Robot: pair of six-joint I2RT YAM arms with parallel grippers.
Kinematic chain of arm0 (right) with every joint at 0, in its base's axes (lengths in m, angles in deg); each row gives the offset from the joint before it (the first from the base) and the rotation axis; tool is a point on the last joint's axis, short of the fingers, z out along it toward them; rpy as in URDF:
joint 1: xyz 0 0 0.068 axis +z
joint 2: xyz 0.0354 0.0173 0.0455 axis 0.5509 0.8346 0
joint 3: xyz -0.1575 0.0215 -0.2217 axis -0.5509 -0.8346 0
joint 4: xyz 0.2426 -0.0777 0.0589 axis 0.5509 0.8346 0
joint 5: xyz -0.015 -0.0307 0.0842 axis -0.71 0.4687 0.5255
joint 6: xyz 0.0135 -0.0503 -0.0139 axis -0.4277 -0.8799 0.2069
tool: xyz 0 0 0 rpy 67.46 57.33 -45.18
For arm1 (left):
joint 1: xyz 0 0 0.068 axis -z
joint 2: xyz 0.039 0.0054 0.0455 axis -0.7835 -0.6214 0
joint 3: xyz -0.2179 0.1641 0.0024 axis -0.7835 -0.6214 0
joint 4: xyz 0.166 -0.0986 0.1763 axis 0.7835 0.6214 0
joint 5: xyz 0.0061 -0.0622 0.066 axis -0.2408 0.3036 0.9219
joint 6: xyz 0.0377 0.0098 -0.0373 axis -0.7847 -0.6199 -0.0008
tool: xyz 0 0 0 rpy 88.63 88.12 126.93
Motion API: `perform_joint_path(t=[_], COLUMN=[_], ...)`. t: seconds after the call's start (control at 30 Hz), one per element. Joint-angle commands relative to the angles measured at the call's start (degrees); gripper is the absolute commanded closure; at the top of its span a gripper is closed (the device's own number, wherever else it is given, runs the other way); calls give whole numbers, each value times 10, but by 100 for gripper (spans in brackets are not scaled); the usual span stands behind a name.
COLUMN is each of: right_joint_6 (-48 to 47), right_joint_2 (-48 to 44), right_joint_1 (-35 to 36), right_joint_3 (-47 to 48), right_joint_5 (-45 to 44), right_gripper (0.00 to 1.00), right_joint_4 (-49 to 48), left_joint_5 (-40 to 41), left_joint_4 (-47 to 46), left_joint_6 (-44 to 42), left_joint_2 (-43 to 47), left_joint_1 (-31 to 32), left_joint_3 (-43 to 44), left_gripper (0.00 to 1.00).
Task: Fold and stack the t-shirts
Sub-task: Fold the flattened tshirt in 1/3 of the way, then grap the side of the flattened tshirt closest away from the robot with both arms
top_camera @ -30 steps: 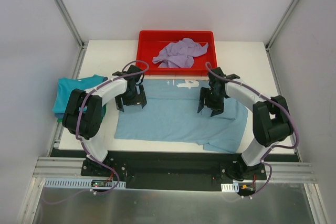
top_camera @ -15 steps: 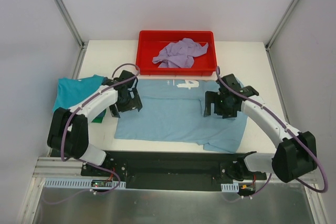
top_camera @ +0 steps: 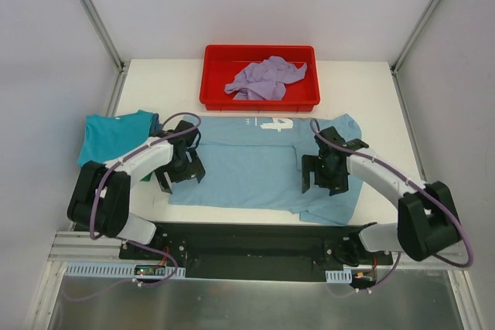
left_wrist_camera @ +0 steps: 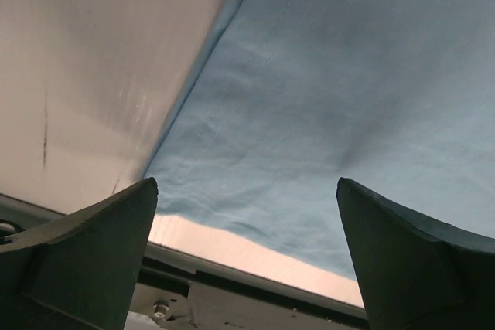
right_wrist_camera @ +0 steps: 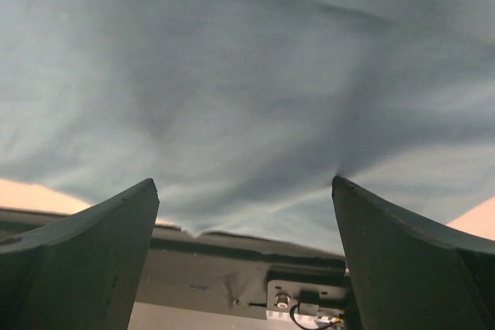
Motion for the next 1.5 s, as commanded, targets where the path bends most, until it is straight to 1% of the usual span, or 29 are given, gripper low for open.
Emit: perform_joint_path(t=[0.0,0.13,0.3,0.4,0.5,0.57,0.63,0.77,0.87,0.97,1.1,1.13,1.23,1.33,1.4,1.43,1.47], right_joint_6=[7,-21,-57,-80,-94,-96,-96,-95,-61,14,33,42,54,47,42,43,44], right_joint_2=[67,129,187,221,228,202,159,36,-62,-152,-234,-254,-288,-286,-273,-265,-258], right_joint_1=[-29,-57,-88,-107,-112,-112,-112,-112,-113,-123,-150,-150,-149,-150,-150,-150,-150], right_joint_3=[7,32,105,150,184,183,172,139,111,52,-16,-31,-61,-62,-57,-54,-51], right_joint_5=[-14,0,-8,-21,-19,-28,-57,-109,-165,-195,-118,-103,-97,-72,-40,-38,-16], right_gripper=[4,4,4,4,4,4,4,4,4,4,4,4,4,4,4,4,4], right_joint_4=[-55,-93,-115,-122,-107,-93,-71,-23,5,9,-22,-32,-54,-60,-60,-57,-55], left_joint_5=[15,7,14,9,-6,-14,-7,65,86,77,80,72,29,-8,-14,-16,-20], left_joint_4=[-33,-51,-52,-52,-49,-46,-33,43,96,101,89,76,8,-60,-83,-93,-107], left_joint_6=[13,0,-14,-28,-41,-49,-51,-28,3,35,78,83,89,94,101,108,122], left_joint_2=[-60,-121,-180,-187,-167,-135,-96,-15,35,93,167,178,197,189,172,162,156], left_joint_1=[-6,-22,-48,-57,-57,-56,-56,-56,-56,-56,-59,-62,-74,-97,-108,-112,-114], left_joint_3=[37,68,114,131,136,128,116,111,106,61,-4,-21,-64,-97,-107,-109,-115], left_gripper=[1,1,1,1,1,1,1,1,1,1,1,6,12,17,21,25,27])
